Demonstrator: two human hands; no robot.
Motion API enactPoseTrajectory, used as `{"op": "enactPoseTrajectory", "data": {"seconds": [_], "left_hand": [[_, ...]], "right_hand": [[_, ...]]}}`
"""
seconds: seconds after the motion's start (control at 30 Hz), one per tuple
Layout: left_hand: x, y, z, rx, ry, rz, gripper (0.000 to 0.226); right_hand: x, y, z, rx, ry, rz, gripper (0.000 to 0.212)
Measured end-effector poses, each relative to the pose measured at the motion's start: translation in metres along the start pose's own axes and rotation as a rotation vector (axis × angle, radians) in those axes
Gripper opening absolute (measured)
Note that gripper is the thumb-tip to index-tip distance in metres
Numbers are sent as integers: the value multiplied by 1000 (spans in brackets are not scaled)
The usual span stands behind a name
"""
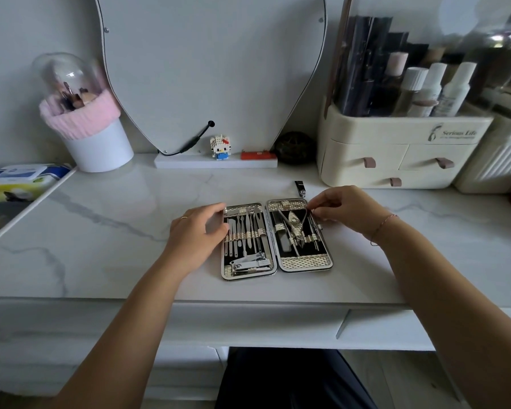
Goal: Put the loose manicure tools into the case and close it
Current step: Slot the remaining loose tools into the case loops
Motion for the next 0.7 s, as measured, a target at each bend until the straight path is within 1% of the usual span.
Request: {"op": "enactPoseTrajectory", "data": {"seconds": [0.2,0.37,0.5,0.7], "left_hand": [[0,-1,0,5,0,5,42],[0,-1,0,8,5,3,42],[0,-1,0,5,10,6,42],[0,0,-1,14,4,-6,41]], "right_hand": [[-2,-2,-2,28,14,-80,16],[-3,-6,-8,64,-1,-112,18],[-5,-7,-10,68,-18,-93,15],[-4,-5,-10,79,-46,-30,17]]}}
Point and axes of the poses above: each hand's wrist, its own z-axis towards the middle knuckle, its own x-axis out of the back of the hand, y = z × x, the point moved 5 cm from there along z, towards the middle knuckle, and after that the axes turned 4 degrees about -y, right-handed, at the moved point
